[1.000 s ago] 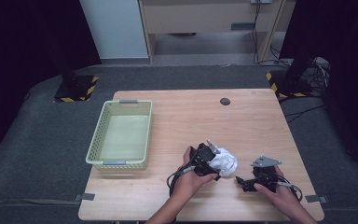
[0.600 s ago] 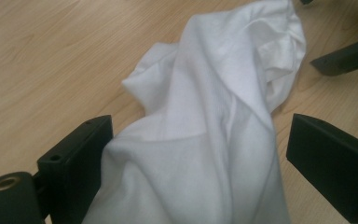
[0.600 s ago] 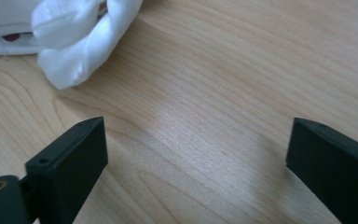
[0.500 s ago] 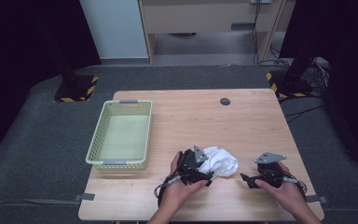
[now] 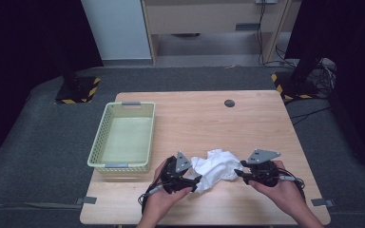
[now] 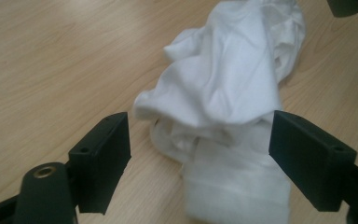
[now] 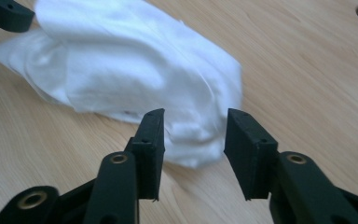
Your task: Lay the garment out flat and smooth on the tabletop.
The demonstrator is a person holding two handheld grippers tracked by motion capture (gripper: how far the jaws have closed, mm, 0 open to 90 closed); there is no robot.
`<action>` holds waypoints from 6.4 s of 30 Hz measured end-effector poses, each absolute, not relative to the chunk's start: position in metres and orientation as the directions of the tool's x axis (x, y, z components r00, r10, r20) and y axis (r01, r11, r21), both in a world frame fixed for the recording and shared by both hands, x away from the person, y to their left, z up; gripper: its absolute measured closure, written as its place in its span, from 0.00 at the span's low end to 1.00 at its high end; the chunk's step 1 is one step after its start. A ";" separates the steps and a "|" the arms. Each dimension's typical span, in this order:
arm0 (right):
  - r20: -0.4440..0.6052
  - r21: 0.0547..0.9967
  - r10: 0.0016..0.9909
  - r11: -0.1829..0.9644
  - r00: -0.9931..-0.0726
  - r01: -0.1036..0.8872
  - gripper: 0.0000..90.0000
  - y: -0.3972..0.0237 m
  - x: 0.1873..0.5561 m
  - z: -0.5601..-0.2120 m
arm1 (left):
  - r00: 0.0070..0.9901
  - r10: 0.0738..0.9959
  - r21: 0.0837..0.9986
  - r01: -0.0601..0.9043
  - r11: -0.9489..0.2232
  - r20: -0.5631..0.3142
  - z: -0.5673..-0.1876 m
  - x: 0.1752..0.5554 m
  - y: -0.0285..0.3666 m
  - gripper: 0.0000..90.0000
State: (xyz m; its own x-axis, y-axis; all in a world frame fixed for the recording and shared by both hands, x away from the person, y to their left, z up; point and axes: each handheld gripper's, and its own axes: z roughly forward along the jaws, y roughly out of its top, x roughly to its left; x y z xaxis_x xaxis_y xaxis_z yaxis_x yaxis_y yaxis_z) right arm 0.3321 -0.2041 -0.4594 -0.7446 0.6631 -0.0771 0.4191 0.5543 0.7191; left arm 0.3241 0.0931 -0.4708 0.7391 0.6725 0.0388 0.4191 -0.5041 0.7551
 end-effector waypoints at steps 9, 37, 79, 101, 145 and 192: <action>-0.046 0.712 0.634 0.563 -0.772 0.419 0.35 -0.166 0.343 -0.456 | 0.751 0.660 0.694 0.487 -0.530 -0.023 -0.498 0.320 0.106 0.26; -0.089 0.685 0.593 0.620 -0.800 0.383 0.97 -0.158 0.352 -0.463 | 0.795 0.600 0.687 0.485 -0.541 -0.090 -0.523 0.322 0.077 0.81; 0.007 0.665 0.778 0.465 -0.628 0.584 0.94 -0.268 0.343 -0.498 | 0.720 0.693 0.718 0.505 -0.479 -0.044 -0.525 0.323 0.094 0.86; -0.067 0.715 0.737 0.505 -0.672 0.483 0.55 -0.247 0.342 -0.467 | 0.713 0.700 0.730 0.499 -0.467 -0.039 -0.527 0.323 0.095 0.83; -0.023 0.646 0.594 0.622 -0.804 0.441 0.41 -0.171 0.421 -0.467 | 0.691 0.721 0.742 0.509 -0.436 -0.050 -0.531 0.334 0.105 0.85; -0.100 0.680 0.590 0.628 -0.801 0.378 0.96 -0.203 0.376 -0.415 | 0.649 0.761 0.783 0.469 -0.408 0.007 -0.510 0.327 0.110 0.92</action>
